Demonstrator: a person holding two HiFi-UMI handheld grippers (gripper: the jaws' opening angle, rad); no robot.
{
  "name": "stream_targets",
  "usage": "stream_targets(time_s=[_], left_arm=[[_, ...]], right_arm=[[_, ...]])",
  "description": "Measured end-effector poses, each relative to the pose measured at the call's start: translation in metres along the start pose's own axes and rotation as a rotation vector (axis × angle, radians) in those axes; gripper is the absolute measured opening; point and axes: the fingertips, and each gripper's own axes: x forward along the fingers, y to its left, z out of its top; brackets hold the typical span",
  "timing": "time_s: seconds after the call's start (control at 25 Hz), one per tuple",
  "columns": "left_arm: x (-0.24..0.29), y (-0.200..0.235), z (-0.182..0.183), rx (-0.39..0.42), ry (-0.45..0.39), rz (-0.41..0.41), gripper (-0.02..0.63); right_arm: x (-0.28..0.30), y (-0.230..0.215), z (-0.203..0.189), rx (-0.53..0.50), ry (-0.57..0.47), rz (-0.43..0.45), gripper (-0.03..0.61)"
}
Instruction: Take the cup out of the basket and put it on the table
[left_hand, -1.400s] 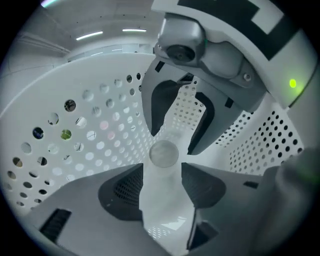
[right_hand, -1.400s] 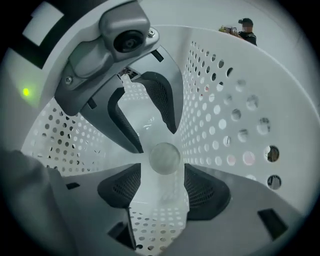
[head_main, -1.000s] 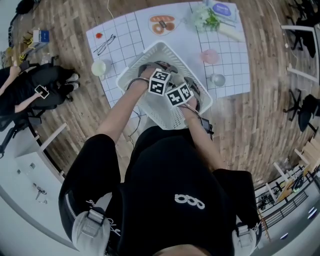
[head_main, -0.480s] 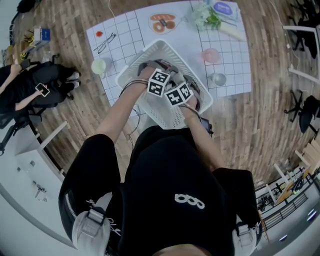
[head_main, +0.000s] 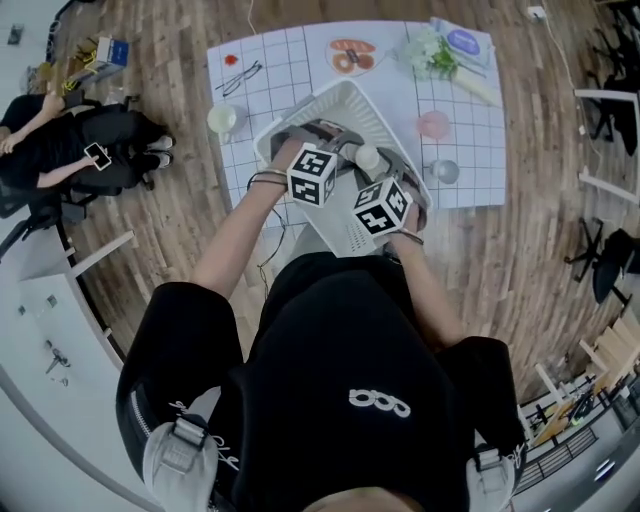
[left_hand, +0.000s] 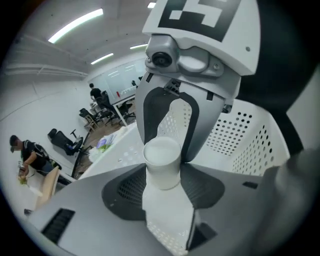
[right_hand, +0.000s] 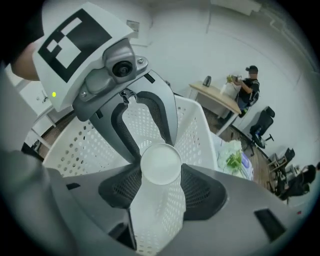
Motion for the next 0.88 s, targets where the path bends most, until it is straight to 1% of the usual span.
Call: stream_targets(time_s=[0.12, 0.2, 0.36, 0.48, 0.6, 0.72, 0.84, 0.88], left_arm=[[-0.039, 0.004, 0.011, -0.050, 0.007, 0.107, 0.215], [-0.065, 0.005, 0.017, -0.079, 0.027, 0.191, 0.213], [-0.112, 0.001, 0.022, -0.157, 0.084, 0.357, 0.213], [-0.138, -0.005, 0.024, -0.222, 0.138, 0.464, 0.213], [-0.154, -0.015, 0.028, -0.282, 0.184, 0.551, 0.213], [-0.169, -0.014, 0.024, -0.338, 0.238, 0.642, 0.213], [-0.164, -0.033, 0.038, -0.412, 0.260, 0.674, 0.213], [-0.164, -0.035, 0.040, -0.424, 0.269, 0.682, 0.213]], right_arm=[[-0.030, 0.005, 0.027, -0.116, -0.087, 0.008, 0.249], [-0.050, 0.011, 0.045, -0.201, -0.145, 0.008, 0.249], [-0.082, 0.026, 0.077, -0.379, -0.251, 0.026, 0.249], [-0.099, 0.039, 0.094, -0.505, -0.316, 0.051, 0.249], [-0.112, 0.052, 0.101, -0.616, -0.365, 0.082, 0.249], [-0.117, 0.057, 0.113, -0.729, -0.424, 0.109, 0.249], [-0.127, 0.068, 0.095, -0.791, -0.432, 0.162, 0.249], [-0.130, 0.069, 0.093, -0.805, -0.437, 0.170, 0.249]])
